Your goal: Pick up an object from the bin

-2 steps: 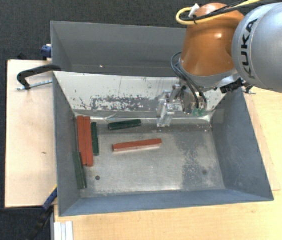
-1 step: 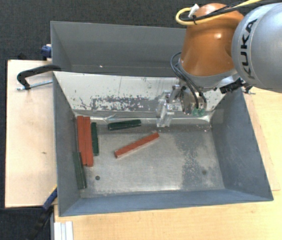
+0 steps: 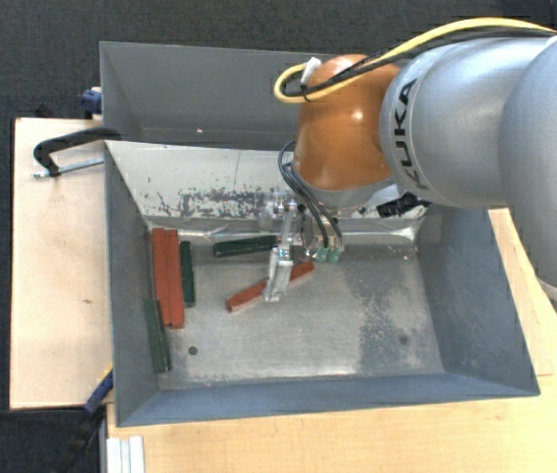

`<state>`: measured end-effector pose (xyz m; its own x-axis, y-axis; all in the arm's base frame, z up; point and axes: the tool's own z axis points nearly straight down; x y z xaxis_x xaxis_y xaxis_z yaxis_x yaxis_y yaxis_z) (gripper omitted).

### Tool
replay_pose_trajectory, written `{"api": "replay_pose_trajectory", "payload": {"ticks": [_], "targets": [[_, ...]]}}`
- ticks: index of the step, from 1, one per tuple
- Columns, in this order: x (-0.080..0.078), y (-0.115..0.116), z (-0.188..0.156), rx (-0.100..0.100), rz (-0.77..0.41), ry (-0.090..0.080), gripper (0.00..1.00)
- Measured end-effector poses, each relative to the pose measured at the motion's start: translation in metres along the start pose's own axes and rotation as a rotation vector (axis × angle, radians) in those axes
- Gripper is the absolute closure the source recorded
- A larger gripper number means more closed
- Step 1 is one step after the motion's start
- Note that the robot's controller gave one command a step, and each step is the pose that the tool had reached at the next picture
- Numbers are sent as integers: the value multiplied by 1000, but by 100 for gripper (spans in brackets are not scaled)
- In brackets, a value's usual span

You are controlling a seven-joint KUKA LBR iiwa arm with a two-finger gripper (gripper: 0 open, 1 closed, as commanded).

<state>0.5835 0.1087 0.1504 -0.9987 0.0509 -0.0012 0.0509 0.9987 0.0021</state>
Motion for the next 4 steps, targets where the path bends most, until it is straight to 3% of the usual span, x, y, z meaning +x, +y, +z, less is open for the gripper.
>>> {"api": "replay_pose_trajectory", "payload": {"ticks": [1, 2, 3, 4], "targets": [[0, 0, 0, 0, 0, -1, 0], [-1, 17, 79, 0, -85, -1, 100], [-1, 17, 79, 0, -85, -1, 100], [-11, 33, -127, -1, -83, -3, 100]]}}
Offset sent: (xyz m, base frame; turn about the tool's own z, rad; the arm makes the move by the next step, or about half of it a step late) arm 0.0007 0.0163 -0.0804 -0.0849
